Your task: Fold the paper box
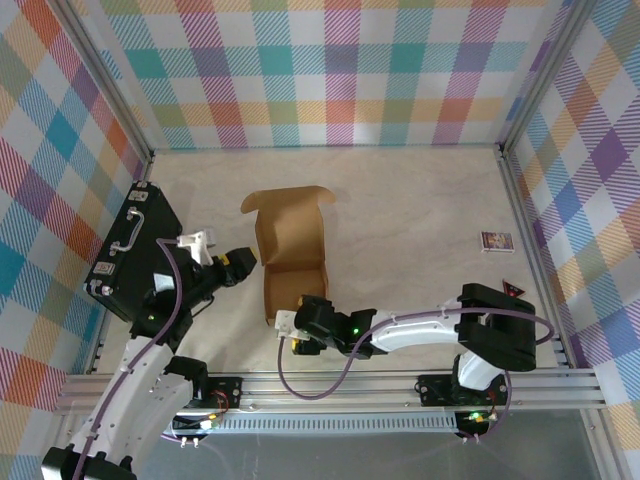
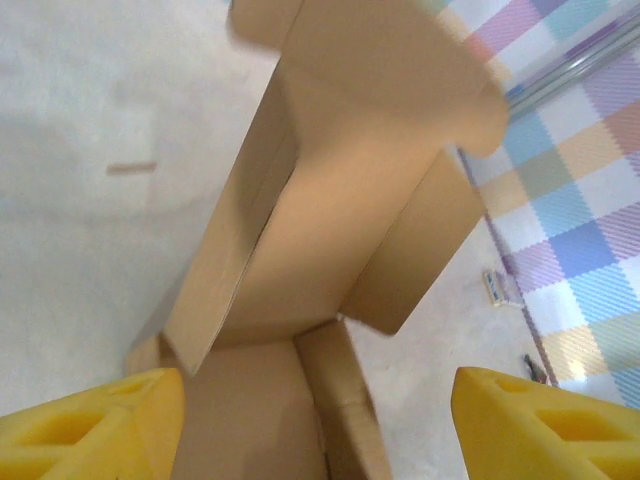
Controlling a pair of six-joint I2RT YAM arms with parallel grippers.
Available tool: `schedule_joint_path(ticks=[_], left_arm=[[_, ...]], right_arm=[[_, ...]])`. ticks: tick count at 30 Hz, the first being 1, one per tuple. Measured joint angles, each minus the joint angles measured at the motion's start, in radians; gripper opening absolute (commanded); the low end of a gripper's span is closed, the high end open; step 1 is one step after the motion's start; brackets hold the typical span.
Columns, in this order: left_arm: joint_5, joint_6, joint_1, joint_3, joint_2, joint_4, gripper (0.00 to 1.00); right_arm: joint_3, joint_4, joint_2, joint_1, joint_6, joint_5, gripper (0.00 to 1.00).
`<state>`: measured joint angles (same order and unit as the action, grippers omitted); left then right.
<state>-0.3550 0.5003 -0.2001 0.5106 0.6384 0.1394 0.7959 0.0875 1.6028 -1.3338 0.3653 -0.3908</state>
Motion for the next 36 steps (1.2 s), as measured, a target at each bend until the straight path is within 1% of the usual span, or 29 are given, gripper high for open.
schedule_joint_path(ticks=[4,9,11,14,16,18,20,22,24,27,30,31,32,33,35,36], left_arm=[[0.028,-0.016,0.000,0.052,0.021,-0.060,0.72],[0.056,-0.034,0.000,0.092,0.024,-0.064,0.73],[0.068,-0.047,0.000,0.098,0.010,-0.059,0.77],[0.110,-0.061,0.000,0.139,-0.008,-0.014,0.85],[0.159,-0.070,0.000,0.224,0.027,0.056,0.87],[0.198,-0.072,0.003,0.353,0.098,0.140,0.88],[0.217,-0.075,0.009,0.505,0.198,0.201,0.89],[0.224,-0.079,0.019,0.615,0.285,0.229,0.91],[0.221,-0.079,0.036,0.666,0.338,0.262,0.92],[0.186,-0.069,0.097,0.743,0.426,0.326,0.91],[0.126,-0.039,0.159,0.817,0.547,0.332,0.83],[0.101,-0.028,0.172,0.826,0.585,0.327,0.80],[0.079,-0.022,0.179,0.826,0.610,0.322,0.73],[0.051,-0.007,0.185,0.816,0.638,0.310,0.65],[0.001,0.011,0.190,0.764,0.664,0.267,0.60],[-0.020,0.025,0.190,0.714,0.662,0.236,0.55]], right_arm=[[-0.016,0.031,-0.043,0.000,-0.017,0.007,0.86],[-0.037,0.058,-0.102,0.005,-0.037,0.007,0.87],[-0.044,0.072,-0.127,0.006,-0.045,0.007,0.89],[-0.050,0.089,-0.176,0.014,-0.067,-0.002,1.00],[-0.050,0.095,-0.232,0.034,-0.097,-0.002,0.99],[-0.043,0.079,-0.307,0.089,-0.160,0.005,0.99],[-0.003,0.026,-0.371,0.185,-0.234,0.033,0.98],[0.066,-0.026,-0.423,0.302,-0.313,0.076,0.98],[0.129,-0.064,-0.459,0.394,-0.377,0.081,1.00],[0.230,-0.140,-0.472,0.491,-0.471,0.097,0.99],[0.353,-0.235,-0.411,0.607,-0.567,0.167,1.00],[0.394,-0.261,-0.379,0.649,-0.591,0.200,0.96],[0.432,-0.285,-0.342,0.685,-0.610,0.237,0.92],[0.461,-0.304,-0.306,0.716,-0.624,0.270,0.90],[0.481,-0.323,-0.244,0.755,-0.639,0.334,0.88],[0.475,-0.331,-0.223,0.758,-0.642,0.368,0.84]])
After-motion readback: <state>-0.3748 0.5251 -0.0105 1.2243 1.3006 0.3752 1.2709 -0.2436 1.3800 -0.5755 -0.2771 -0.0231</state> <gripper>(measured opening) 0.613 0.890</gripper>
